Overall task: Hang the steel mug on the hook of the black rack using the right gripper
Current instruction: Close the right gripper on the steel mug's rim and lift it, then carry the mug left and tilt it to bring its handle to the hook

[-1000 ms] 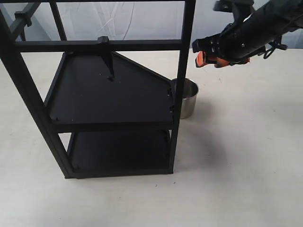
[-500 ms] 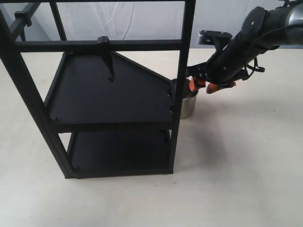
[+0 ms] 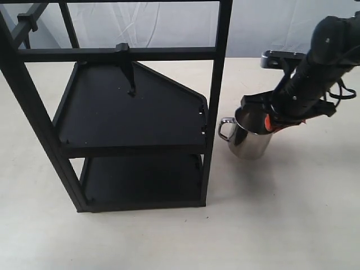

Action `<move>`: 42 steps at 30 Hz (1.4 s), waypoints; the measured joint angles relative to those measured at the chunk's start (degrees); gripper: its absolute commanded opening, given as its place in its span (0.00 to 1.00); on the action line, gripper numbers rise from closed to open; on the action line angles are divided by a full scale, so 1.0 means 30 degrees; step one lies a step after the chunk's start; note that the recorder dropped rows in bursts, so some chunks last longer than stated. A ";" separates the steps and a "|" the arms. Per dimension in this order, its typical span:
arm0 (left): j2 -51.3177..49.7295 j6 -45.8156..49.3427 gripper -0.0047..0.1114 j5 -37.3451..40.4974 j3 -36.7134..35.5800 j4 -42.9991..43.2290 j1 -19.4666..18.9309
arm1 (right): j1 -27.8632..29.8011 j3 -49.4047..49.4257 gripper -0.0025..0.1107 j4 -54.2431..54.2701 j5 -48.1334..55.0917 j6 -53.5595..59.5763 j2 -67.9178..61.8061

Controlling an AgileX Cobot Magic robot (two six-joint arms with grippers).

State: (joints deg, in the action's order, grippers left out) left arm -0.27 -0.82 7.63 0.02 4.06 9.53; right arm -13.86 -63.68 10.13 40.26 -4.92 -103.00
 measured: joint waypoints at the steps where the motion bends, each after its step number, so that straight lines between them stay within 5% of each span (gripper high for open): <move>1: 0.0000 0.0000 0.05 0.0000 0.0000 0.0000 0.0000 | 0.0000 0.0861 0.01 0.0000 -0.0111 -0.0354 0.0962; 10: 0.0000 0.0000 0.05 0.0000 0.0000 0.0000 0.0000 | 0.0000 0.6349 0.01 0.1549 0.1339 -0.1290 1.0015; 19: 0.0000 0.0000 0.05 0.0000 0.0000 0.0000 0.0000 | -0.2050 0.9030 0.01 1.0660 0.2874 0.0472 1.6615; 32: 0.0000 0.0000 0.05 0.0000 0.0000 0.0000 0.0000 | -0.7498 0.9852 0.01 1.8322 -0.1673 0.0595 1.4275; 42: 0.0000 0.0000 0.05 0.0000 0.0000 0.0000 0.0000 | -0.8123 0.9892 0.01 2.6243 -0.1603 0.4012 1.0508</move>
State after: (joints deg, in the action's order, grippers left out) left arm -0.27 -0.82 7.63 0.02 4.06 9.53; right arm -38.23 -34.00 88.85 35.45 7.12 -71.47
